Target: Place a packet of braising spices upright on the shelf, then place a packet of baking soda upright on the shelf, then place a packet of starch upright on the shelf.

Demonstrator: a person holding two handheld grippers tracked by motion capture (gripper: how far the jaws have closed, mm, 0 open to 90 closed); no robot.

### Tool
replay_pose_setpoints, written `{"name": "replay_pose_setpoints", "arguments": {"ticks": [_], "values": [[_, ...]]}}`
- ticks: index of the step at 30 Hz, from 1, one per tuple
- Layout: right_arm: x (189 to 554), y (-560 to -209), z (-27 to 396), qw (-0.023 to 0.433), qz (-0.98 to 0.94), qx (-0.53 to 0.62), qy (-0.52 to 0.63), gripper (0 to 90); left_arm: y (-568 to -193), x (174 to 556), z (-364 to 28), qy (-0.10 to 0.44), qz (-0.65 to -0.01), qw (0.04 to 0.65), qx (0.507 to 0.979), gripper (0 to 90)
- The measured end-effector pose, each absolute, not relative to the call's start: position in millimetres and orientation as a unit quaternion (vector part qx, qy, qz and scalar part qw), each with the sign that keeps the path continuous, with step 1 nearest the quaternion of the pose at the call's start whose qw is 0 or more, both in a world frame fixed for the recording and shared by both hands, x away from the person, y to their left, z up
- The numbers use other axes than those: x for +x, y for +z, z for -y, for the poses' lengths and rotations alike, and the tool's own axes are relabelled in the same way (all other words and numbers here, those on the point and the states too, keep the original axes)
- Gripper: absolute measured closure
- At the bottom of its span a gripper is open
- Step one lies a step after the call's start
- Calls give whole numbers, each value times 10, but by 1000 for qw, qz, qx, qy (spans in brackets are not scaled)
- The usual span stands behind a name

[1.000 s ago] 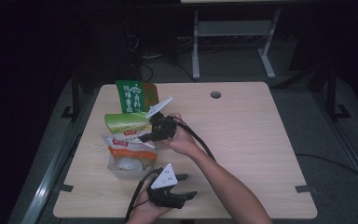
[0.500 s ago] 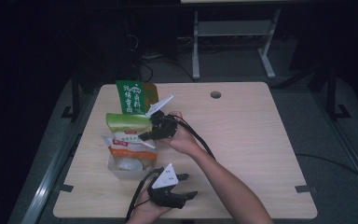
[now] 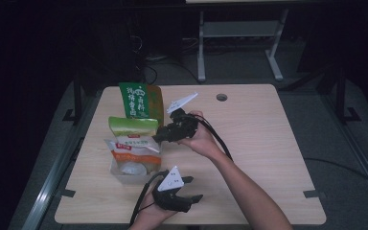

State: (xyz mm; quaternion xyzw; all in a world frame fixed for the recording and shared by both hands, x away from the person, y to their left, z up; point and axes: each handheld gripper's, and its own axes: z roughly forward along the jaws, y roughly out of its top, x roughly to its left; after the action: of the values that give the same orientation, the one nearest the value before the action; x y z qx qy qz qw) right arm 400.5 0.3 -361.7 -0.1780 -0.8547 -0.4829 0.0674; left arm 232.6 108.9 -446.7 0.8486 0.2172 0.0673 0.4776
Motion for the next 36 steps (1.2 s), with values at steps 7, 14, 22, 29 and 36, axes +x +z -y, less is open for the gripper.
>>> {"name": "replay_pose_setpoints", "arguments": {"ticks": [7,14,22,29,36], "values": [[3970,-3596,330,57,850,-197,-485,536,-4464,2320,-1071,67,-215,477,849,329],[3956,-3540,694,41,849,-226,-475,487,-4449,2344,-1095,74,-213,476,850,325],[3891,-3488,1045,26,845,-256,-470,462,-4434,2356,-1099,75,-214,476,850,323],[3819,-3531,1281,19,845,-275,-458,450,-4439,2354,-1076,76,-211,477,850,319],[3768,-3643,1495,25,840,-298,-452,437,-4441,2368,-1073,74,-216,479,847,319]]}}
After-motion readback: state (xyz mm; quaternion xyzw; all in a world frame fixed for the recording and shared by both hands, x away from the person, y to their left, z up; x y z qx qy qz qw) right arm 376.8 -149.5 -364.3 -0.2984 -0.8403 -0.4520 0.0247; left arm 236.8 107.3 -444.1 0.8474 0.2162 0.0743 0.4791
